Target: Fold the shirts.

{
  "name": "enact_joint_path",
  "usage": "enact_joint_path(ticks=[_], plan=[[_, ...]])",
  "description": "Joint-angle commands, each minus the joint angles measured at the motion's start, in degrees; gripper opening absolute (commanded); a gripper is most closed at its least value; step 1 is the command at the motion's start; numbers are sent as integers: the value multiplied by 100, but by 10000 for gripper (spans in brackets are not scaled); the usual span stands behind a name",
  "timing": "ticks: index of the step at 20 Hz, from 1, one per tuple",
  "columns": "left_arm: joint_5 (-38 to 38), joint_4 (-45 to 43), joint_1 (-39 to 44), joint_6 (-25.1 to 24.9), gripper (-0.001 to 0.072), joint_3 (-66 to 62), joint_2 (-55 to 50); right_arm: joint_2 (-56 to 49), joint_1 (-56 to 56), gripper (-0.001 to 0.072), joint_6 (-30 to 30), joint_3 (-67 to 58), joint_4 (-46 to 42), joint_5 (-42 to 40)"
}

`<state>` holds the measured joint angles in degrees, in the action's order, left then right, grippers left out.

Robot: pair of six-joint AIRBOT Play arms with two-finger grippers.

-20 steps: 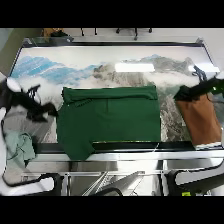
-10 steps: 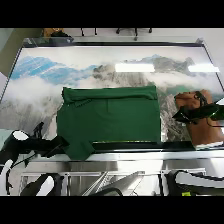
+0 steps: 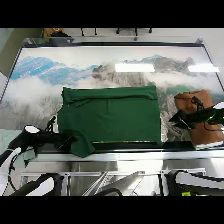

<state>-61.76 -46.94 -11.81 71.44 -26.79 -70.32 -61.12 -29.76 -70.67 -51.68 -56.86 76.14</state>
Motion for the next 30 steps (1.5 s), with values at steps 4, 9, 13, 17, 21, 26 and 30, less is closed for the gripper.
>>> enact_joint_path(ticks=[4, 9, 13, 17, 21, 26, 30], plan=[[-981, -354, -507, -20, 12, -660, 592, 4, 162, 490, -48, 1060, 50, -188], [-1198, -452, -1226, -48, 12, -678, 1460, 2, 887, 489, -50, 1659, 133, -737], [-1193, -437, -1244, -48, 13, -680, 1700, 20, 1580, 221, 247, 1672, 914, -745], [-1305, -433, -1237, -46, 12, -680, 1720, 407, 1622, 85, 527, 1672, 1727, -509], [-1290, -444, -1239, -48, 13, -678, 1720, 640, 1628, 230, 424, 1707, 1593, -361], [-1274, -455, -1239, -48, 13, -680, 1720, 638, 1628, 209, 426, 2083, 1434, -494], [-1268, -455, -1239, -48, 12, -680, 1720, 643, 1628, 197, 424, 2203, 1342, -522]])
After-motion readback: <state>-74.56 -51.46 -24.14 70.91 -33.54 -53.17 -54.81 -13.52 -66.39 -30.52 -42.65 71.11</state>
